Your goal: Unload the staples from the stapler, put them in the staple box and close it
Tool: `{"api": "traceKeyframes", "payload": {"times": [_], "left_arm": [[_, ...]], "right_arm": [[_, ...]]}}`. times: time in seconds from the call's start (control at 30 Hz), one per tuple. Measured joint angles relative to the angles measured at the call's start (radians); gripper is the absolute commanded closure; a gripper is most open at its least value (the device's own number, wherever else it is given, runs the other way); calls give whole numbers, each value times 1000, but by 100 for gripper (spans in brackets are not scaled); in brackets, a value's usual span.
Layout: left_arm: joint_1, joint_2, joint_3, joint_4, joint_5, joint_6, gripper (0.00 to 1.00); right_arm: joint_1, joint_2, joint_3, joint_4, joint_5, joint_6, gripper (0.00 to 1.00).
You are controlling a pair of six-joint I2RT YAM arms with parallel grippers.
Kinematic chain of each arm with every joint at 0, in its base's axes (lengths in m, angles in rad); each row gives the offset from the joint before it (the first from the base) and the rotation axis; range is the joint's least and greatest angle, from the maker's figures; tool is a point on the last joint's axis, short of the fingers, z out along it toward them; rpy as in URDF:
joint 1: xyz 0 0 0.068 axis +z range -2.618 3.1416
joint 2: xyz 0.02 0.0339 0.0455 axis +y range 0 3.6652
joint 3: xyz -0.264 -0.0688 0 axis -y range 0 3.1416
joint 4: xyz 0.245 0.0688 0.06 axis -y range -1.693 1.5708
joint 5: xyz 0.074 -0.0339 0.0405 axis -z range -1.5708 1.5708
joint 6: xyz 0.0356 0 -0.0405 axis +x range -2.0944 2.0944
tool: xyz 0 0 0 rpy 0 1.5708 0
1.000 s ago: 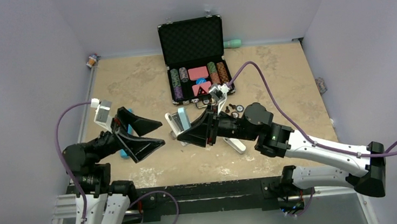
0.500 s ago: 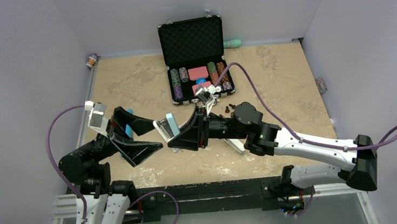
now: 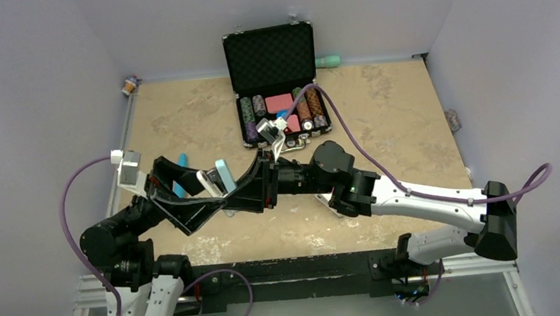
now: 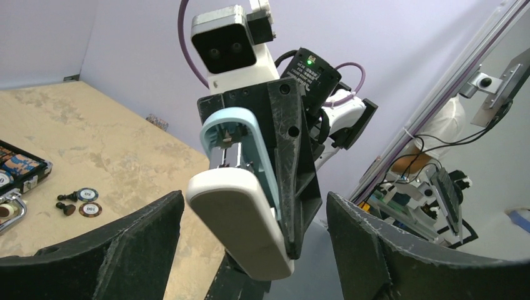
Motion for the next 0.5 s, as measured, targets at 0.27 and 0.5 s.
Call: {"api": "traceKeyframes", "payload": {"times": [0.27,0.5], "left_arm": [[0,-44,14,-55,-67,-3,24],[0,-45,18,-62,-92,-8,36]], "right_arm": [[10,9,3,0,0,0,100],[20,9,5,0,0,0,100]]}}
